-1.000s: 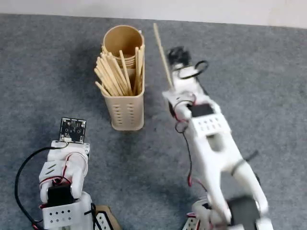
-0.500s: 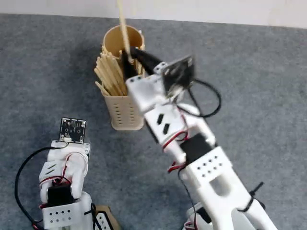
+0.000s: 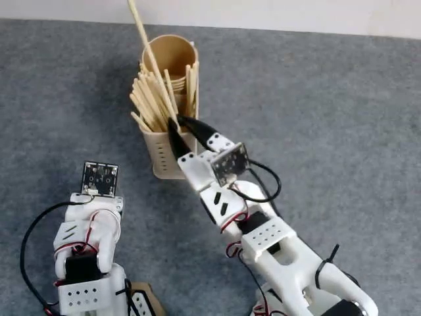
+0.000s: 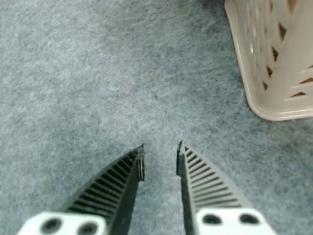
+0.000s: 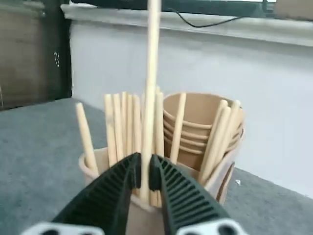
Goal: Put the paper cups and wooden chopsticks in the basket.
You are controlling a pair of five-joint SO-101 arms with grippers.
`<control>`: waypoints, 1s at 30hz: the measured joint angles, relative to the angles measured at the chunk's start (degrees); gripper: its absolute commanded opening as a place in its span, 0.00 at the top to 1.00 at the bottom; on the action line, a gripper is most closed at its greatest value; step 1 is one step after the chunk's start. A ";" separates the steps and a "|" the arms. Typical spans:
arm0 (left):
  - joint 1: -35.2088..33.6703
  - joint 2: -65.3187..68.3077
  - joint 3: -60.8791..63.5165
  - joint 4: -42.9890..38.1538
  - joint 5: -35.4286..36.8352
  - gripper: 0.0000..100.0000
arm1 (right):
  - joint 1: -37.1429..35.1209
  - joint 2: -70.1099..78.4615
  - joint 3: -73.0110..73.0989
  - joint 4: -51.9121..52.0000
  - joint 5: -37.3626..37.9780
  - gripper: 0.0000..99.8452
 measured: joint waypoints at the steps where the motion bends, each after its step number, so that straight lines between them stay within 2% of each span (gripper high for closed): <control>1: 0.00 0.00 0.00 0.00 0.00 0.87 | 0.35 0.00 0.00 -0.18 0.00 0.90; 5: 0.00 0.00 0.00 0.00 0.00 0.87 | 0.70 0.00 0.00 0.97 0.00 0.75; 9: 0.00 0.00 0.00 0.00 0.00 0.87 | 0.70 -2.11 -1.85 9.05 -0.09 0.74; 12: 0.00 0.00 0.00 0.00 0.00 0.87 | 0.70 -6.59 -6.59 18.90 -2.81 0.74; 15: 0.00 0.00 -0.18 0.00 0.00 0.87 | 0.88 -13.01 -14.33 35.78 -8.26 0.74; 19: 0.00 0.00 -5.10 2.11 0.00 0.87 | 0.79 -18.11 -29.01 69.27 -16.97 0.74; 22: 0.00 0.00 -11.69 6.86 0.00 0.87 | 0.79 -18.64 -35.87 95.12 -16.26 0.74; 24: 0.00 0.00 -16.35 8.88 0.00 0.87 | 0.79 -18.73 -36.13 108.31 -14.07 0.74; 27: -0.26 0.09 -23.74 9.32 -1.58 0.87 | 0.79 -19.25 -33.41 117.89 -10.02 0.79; 30: -2.37 5.01 -32.88 9.32 -3.08 0.87 | 2.29 -21.98 -26.11 115.52 -7.91 0.85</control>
